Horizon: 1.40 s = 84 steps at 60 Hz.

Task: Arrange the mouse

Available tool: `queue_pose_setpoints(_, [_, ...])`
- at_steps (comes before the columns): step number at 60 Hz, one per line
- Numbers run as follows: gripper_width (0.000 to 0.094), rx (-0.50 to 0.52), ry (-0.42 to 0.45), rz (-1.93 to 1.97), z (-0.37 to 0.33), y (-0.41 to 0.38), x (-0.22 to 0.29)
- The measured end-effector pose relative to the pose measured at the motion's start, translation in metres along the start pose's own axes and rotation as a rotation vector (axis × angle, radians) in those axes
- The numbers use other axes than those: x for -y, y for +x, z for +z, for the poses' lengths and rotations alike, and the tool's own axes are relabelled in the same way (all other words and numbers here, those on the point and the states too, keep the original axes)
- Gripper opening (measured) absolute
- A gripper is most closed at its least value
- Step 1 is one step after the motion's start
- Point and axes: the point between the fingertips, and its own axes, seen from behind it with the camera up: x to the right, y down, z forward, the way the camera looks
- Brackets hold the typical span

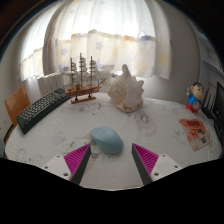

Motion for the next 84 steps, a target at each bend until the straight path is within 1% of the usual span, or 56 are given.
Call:
queue_pose_setpoints(16, [0.0854,-0.002,-0.005,0.016,0.045,0.003,0.015])
queue_pose_setpoints(34, [0.0857,-0.024,-0.018,0.049,0.073,0.018,0.031])
queue_pose_setpoints(41, [0.0843,-0.022,-0.025,0.054,0.079,0.019,0.032])
queue_pose_setpoints(44, [0.0806,-0.014,-0.031,0.058,0.082,0.016,0.031])
queue_pose_setpoints(47, [0.0727,0.002,-0.049,0.071,0.084,0.012,0.027])
queue_pose_setpoints(49, [0.0682,0.005,-0.043,0.074,0.084,0.012,0.029])
queue_pose_setpoints(50, [0.0630,0.006,-0.043,0.071,0.085,0.011,0.029])
queue_pose_setpoints(51, [0.0534,0.011,-0.045,0.067,0.085,0.009,0.029])
queue_pose_setpoints(52, [0.0491,0.009,-0.043,0.062,0.085,0.010,0.030])
queue_pose_setpoints(55, [0.0479,-0.015,-0.047,0.048,0.085,0.015,0.030])
queue_pose_setpoints(61, [0.0448,-0.002,-0.045,0.051,0.083,0.018,0.036])
queue_pose_setpoints(67, [0.0416,-0.025,0.000,0.047,0.071,0.034,0.059])
queue_pose_setpoints(72, [0.0398,-0.039,0.019,0.075,0.053,0.055,0.081])
queue_pose_setpoints(76, [0.0391,-0.039,0.042,0.120,0.035,0.078,0.102])
queue_pose_setpoints(84, [0.0390,-0.096,0.093,0.167,0.002,0.164,0.136])
